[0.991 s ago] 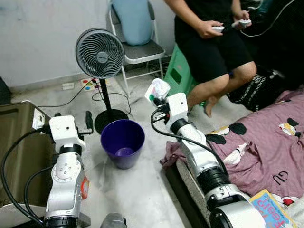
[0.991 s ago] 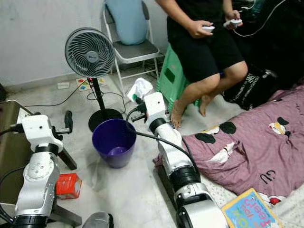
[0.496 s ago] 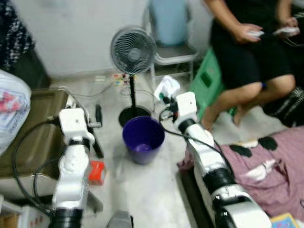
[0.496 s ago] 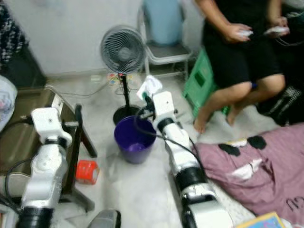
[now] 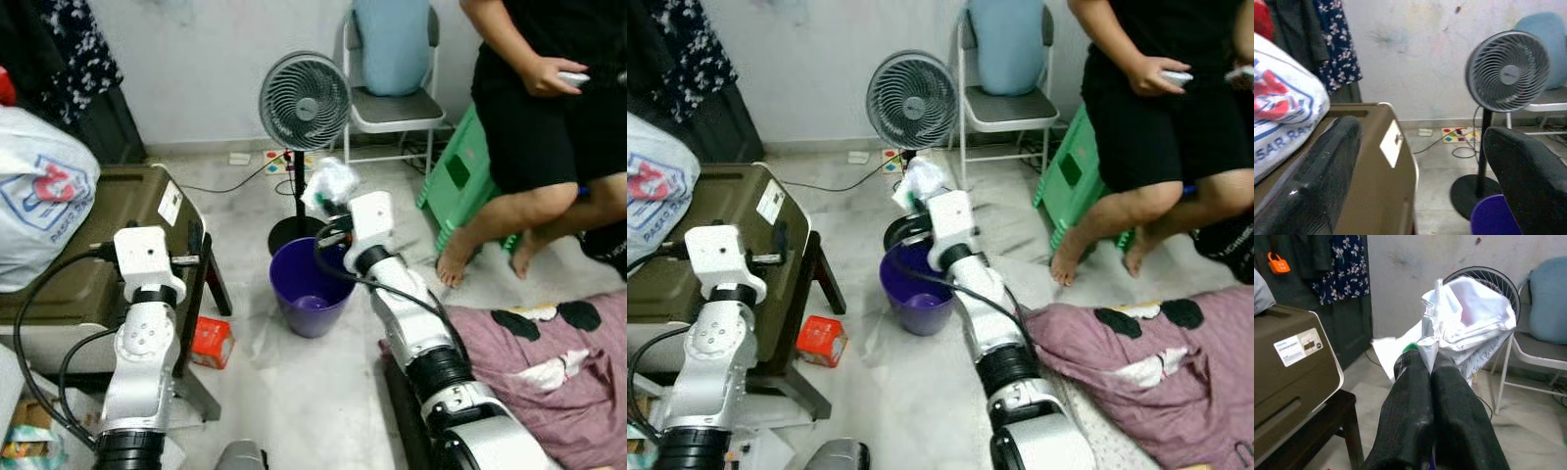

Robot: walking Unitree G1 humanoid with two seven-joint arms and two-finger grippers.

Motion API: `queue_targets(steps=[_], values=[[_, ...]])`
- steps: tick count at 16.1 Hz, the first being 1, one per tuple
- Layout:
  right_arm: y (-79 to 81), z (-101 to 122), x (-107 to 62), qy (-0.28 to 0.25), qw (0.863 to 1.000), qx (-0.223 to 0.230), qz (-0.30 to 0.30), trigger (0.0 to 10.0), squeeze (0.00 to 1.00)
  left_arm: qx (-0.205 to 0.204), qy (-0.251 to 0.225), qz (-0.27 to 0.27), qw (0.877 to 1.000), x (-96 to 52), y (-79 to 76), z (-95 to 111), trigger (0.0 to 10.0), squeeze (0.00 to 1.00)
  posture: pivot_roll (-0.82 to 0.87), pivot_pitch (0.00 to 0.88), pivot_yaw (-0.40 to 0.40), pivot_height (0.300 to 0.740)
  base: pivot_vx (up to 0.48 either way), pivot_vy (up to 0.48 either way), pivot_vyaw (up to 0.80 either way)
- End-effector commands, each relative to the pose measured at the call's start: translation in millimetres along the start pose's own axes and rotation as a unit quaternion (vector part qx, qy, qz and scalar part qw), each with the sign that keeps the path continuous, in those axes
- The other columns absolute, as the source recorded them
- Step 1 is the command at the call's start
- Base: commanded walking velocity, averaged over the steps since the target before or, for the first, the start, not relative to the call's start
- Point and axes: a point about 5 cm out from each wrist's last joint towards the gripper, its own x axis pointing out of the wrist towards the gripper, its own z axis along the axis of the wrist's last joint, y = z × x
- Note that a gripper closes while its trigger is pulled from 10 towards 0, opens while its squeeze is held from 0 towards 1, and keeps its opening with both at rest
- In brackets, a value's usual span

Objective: Clean up the room

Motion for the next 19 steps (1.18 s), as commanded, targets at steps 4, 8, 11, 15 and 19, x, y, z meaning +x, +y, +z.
queue_targets(steps=[4,8,11,15,19], values=[[-3.2,4.8,1.9,-0.007,1.0,0.001,-0.005,10.0,0.0,0.002,0.0,-0.002,1.0,0.2,1.8,0.6,10.0,0.0,0.09,0.0,-0.008,0.74,0.0,0.0,0.6],[-3.1,4.9,2.0,-0.008,1.0,0.0,-0.006,10.0,0.0,-0.001,-0.004,-0.013,1.0,1.2,-0.2,2.2,10.0,0.0,0.1,0.0,-0.011,0.74,0.0,0.0,0.12],[-2.8,4.9,2.3,-0.007,1.0,0.001,-0.005,10.0,0.0,-0.003,-0.006,-0.017,1.0,0.7,-0.8,2.7,10.0,0.0,0.1,0.0,-0.011,0.74,0.0,0.0,0.53],[-2.7,4.6,2.3,-0.006,1.0,0.003,-0.007,10.0,0.0,-0.008,-0.012,-0.03,0.999,0.1,-3.1,4.5,10.0,0.0,0.09,0.0,-0.008,0.74,0.137,0.0,0.0],[-2.6,4.3,2.3,-0.005,1.0,0.003,-0.005,10.0,0.0,-0.008,-0.014,-0.033,0.999,-0.1,-3.6,5.0,10.0,0.0,0.09,0.0,-0.009,0.74,0.31,0.0,0.0]])
